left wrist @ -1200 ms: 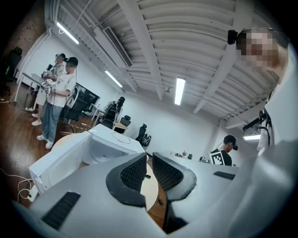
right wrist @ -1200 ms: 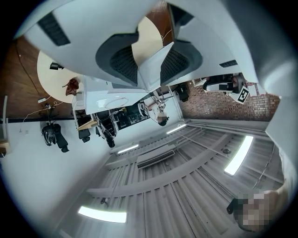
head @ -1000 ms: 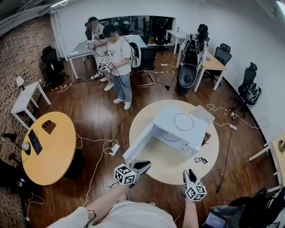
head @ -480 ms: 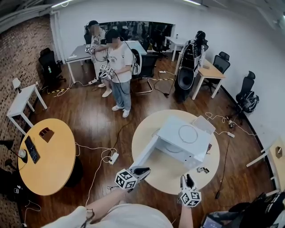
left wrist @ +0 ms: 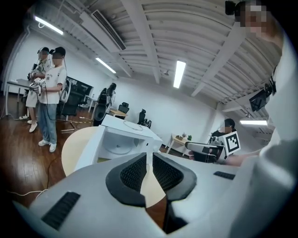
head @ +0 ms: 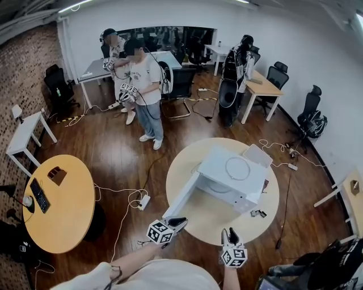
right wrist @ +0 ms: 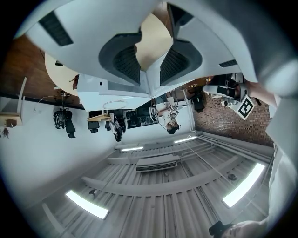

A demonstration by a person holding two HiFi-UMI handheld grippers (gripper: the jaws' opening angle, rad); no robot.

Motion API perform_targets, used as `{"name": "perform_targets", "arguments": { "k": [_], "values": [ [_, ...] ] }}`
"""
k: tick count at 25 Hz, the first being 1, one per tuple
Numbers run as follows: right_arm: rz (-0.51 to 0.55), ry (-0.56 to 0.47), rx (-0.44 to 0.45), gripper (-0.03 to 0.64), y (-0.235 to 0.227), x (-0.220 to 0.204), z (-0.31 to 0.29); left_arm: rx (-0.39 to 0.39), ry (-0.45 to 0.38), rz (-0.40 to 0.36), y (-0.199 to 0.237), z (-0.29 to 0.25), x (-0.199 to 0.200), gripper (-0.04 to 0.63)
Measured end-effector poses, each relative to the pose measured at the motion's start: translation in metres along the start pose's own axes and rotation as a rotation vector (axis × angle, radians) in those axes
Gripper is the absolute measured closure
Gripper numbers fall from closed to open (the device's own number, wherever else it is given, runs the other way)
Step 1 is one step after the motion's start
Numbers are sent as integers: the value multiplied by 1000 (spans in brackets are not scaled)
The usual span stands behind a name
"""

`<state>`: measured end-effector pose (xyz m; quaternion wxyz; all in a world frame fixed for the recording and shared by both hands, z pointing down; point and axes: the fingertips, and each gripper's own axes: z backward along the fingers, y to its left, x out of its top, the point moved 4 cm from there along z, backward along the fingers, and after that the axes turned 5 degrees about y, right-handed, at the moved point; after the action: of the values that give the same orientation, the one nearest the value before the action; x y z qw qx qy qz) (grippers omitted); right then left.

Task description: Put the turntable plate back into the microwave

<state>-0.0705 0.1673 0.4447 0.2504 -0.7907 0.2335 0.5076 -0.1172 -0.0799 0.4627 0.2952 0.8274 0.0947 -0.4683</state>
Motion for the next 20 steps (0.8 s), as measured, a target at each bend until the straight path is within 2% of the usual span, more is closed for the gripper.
{"name": "perform_targets", "arguments": {
  "k": [7,12,20],
  "values": [
    [16,45,-26,485,-6,-27,14,35,26,20,-8,1,-28,548],
    [7,51,-67,485,-23,-37,28,64,28,24,-14,4,-35,548],
    [-4,58,-69,485,-35,-43,40,108,31,40,-20,11,-45,548]
  ]
}}
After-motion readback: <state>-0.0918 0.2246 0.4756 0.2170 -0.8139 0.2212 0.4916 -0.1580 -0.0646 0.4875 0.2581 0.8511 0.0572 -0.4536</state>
